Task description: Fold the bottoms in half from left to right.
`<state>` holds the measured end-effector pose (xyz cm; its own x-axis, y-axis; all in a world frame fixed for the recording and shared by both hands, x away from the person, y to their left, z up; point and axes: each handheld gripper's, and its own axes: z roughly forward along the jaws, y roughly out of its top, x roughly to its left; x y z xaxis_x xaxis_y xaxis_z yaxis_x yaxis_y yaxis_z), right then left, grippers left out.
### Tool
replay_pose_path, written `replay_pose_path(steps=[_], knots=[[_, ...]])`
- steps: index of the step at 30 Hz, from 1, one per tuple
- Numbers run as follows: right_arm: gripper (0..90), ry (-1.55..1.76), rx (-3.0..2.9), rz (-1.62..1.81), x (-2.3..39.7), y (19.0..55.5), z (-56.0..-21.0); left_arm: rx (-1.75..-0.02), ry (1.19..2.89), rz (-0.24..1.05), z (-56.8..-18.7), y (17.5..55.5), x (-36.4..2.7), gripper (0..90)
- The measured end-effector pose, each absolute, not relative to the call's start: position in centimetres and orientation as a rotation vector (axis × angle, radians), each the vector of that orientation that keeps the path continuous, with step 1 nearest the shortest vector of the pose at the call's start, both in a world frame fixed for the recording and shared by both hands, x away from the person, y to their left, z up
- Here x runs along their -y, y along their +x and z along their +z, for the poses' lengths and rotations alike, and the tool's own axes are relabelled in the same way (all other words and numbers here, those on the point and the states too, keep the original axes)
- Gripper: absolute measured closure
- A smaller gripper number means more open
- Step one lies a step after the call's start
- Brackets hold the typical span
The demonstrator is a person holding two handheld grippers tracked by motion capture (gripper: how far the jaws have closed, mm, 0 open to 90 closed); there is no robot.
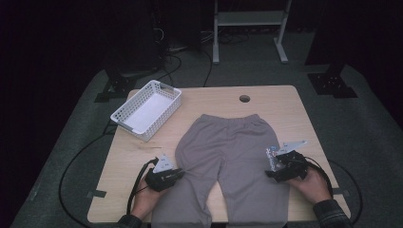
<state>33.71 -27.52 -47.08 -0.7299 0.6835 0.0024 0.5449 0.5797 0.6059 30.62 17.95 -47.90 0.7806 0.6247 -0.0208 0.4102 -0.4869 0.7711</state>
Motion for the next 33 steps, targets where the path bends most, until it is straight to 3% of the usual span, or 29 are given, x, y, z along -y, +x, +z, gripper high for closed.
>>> replay_pose_path(steps=[18,33], knots=[[17.5,1.028,-2.578,0.867,27.5,33.7,-47.1,-0.681,2.019,0.257,-44.7,30.9,-17.3,84.0],[15.5,1.032,-2.581,0.856,27.5,33.7,-47.1,-0.535,2.057,0.212,-44.2,31.3,-11.7,84.0]])
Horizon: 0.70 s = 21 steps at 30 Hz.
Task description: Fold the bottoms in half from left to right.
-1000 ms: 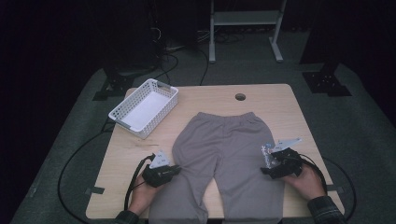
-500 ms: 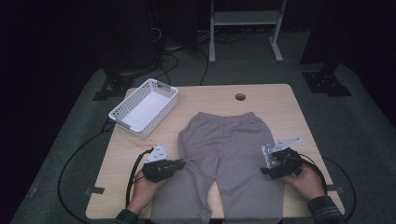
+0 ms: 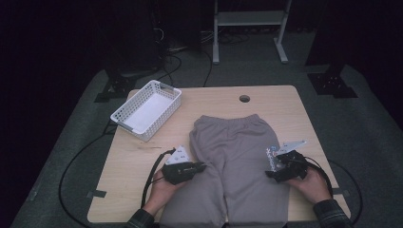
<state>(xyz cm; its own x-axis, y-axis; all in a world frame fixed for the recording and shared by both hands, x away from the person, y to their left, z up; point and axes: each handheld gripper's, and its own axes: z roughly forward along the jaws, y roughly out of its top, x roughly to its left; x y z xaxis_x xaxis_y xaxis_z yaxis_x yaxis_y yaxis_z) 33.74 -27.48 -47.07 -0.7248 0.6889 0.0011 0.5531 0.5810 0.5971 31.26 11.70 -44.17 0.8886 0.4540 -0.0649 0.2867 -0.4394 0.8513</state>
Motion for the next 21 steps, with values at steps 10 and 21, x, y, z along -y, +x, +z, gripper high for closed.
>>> replay_pose_path(steps=[10,21], knots=[[14.9,1.054,-2.577,0.844,27.4,33.7,-47.0,-0.472,2.147,0.17,-46.2,31.9,-7.5,83.9],[14.7,1.066,-2.575,0.83,27.3,33.7,-47.0,-0.454,2.226,0.153,-47.5,32.4,-6.2,83.8]])
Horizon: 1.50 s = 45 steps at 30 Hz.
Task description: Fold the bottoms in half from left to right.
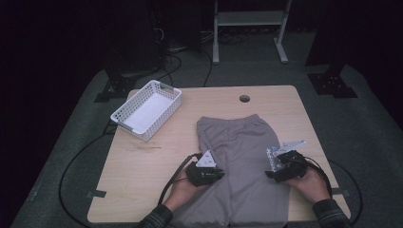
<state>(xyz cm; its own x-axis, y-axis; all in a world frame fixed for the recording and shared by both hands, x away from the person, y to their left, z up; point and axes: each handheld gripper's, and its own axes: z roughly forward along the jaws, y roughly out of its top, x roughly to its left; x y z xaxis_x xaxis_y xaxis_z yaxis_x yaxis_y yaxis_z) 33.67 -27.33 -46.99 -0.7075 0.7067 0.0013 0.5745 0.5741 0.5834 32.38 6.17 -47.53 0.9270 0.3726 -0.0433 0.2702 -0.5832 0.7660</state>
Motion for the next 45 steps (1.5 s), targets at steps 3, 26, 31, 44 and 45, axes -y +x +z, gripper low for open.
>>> replay_pose_path(steps=[3,26,31,44,45], knots=[[15.1,1.073,-2.568,0.826,27.3,33.7,-47.0,-0.459,2.223,0.15,-47.6,32.4,-6.2,83.7],[19.4,1.05,-2.506,1.049,24.4,35.7,-43.2,-0.463,2.186,0.151,-48.1,32.2,-6.5,83.3],[21.6,1.04,-2.49,1.104,23.7,36.6,-42.5,-0.451,2.191,0.161,-48.1,32.2,-6.5,83.3],[26.2,1.015,-2.498,1.145,20.7,39.5,-40.9,-0.448,2.193,0.167,-48.1,32.1,-6.5,83.3],[27.3,1.02,-2.498,1.152,20.5,39.7,-40.8,-0.45,2.191,0.166,-48.1,32.1,-6.5,83.3]])
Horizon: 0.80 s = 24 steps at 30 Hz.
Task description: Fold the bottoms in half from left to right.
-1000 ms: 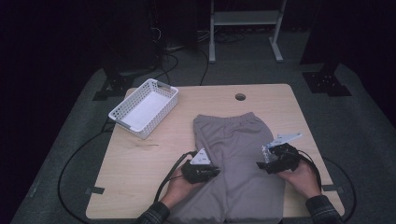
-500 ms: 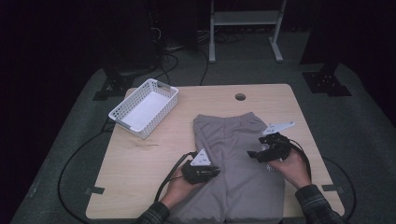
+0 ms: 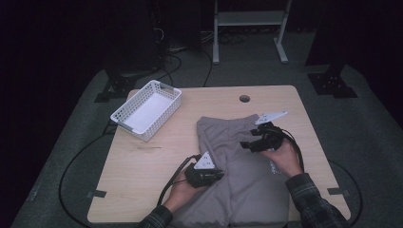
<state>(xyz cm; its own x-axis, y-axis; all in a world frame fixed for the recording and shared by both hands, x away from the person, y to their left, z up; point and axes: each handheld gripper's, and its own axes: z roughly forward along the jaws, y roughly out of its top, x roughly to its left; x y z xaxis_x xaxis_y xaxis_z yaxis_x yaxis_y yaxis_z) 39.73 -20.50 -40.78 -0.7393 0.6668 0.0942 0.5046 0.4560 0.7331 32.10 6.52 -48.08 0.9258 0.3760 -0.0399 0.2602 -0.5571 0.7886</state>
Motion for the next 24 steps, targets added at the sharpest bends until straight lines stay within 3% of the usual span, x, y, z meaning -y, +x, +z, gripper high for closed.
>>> replay_pose_path(steps=[24], knots=[[42.1,0.92,-2.615,1.235,10.2,46.2,-39.9,-0.441,2.196,0.181,-48.1,32.0,-6.5,83.3]])
